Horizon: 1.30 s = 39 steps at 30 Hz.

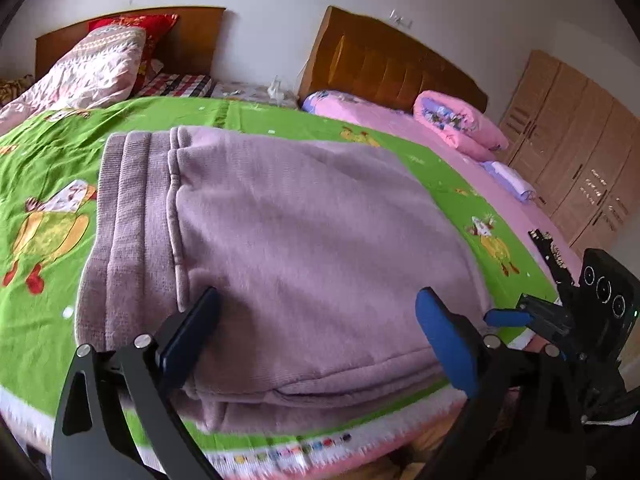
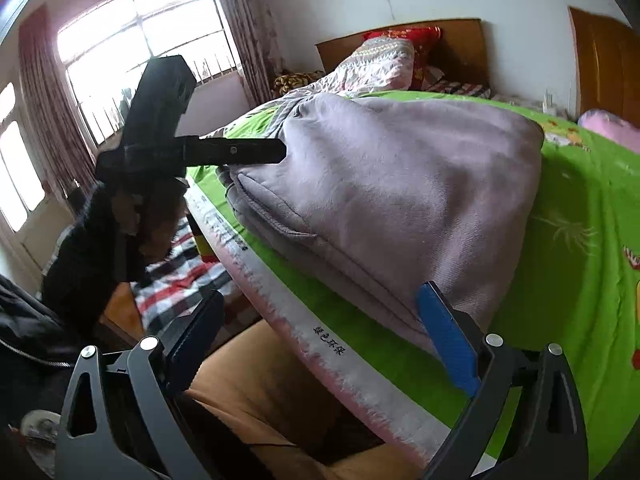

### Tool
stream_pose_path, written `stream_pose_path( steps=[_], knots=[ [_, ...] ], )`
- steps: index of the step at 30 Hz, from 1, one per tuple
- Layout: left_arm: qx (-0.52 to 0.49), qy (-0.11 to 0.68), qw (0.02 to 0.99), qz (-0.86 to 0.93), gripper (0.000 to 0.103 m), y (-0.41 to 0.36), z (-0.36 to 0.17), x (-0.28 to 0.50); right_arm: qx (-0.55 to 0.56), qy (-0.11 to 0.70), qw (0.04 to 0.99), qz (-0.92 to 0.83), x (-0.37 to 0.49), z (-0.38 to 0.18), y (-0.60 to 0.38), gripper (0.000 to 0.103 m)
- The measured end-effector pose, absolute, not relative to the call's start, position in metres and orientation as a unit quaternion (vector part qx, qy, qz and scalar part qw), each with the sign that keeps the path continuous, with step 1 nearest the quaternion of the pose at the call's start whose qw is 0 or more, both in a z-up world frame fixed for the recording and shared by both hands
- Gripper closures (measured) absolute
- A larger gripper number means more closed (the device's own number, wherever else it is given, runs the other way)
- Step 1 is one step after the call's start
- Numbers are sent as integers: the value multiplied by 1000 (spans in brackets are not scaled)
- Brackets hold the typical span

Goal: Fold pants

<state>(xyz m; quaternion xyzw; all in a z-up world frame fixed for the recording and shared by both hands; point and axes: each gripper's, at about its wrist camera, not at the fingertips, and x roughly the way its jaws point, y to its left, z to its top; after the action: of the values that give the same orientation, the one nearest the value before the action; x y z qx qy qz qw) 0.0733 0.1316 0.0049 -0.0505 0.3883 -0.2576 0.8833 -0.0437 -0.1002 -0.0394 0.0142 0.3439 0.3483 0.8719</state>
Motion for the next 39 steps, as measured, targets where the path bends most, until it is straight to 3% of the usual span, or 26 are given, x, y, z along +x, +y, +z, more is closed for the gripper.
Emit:
stream_pose_path(
  steps=[6,12,20,26,28,30,32,34,36,37,38,39],
  knots=[
    [-33,350,895,-276,7,97,64,78,-3,337,879,336,-45,-42,-90,4],
    [23,461,854,-241,8,67,6,126,-16,337,883,328,-46,-41,-89,4],
    [-43,440,855,-270,11,121,5,101,72,319,870,369,-20,5,-130,4],
    [-70,425,860,-273,12,131,1,96,12,310,899,310,49,36,-127,4],
    [-73,417,866,-268,22,138,-1,92,16,335,879,340,77,27,-117,4],
    [-92,417,868,-252,43,151,-3,92,5,379,838,393,98,7,-103,4],
    [-125,421,863,-249,72,170,-7,96,-87,425,826,361,111,-24,-88,4],
    [-141,422,857,-258,82,180,-9,98,-92,409,825,379,112,-34,-97,5],
    [-139,423,855,-264,80,180,-5,97,-71,413,825,380,109,-33,-111,5],
    [-131,426,854,-267,66,175,0,96,-72,416,827,371,107,-30,-113,5],
    [-126,427,850,-281,35,167,8,96,-74,419,829,364,105,-25,-113,5],
    [-123,422,849,-294,19,159,16,95,-80,417,833,355,103,-18,-112,5]
  ],
)
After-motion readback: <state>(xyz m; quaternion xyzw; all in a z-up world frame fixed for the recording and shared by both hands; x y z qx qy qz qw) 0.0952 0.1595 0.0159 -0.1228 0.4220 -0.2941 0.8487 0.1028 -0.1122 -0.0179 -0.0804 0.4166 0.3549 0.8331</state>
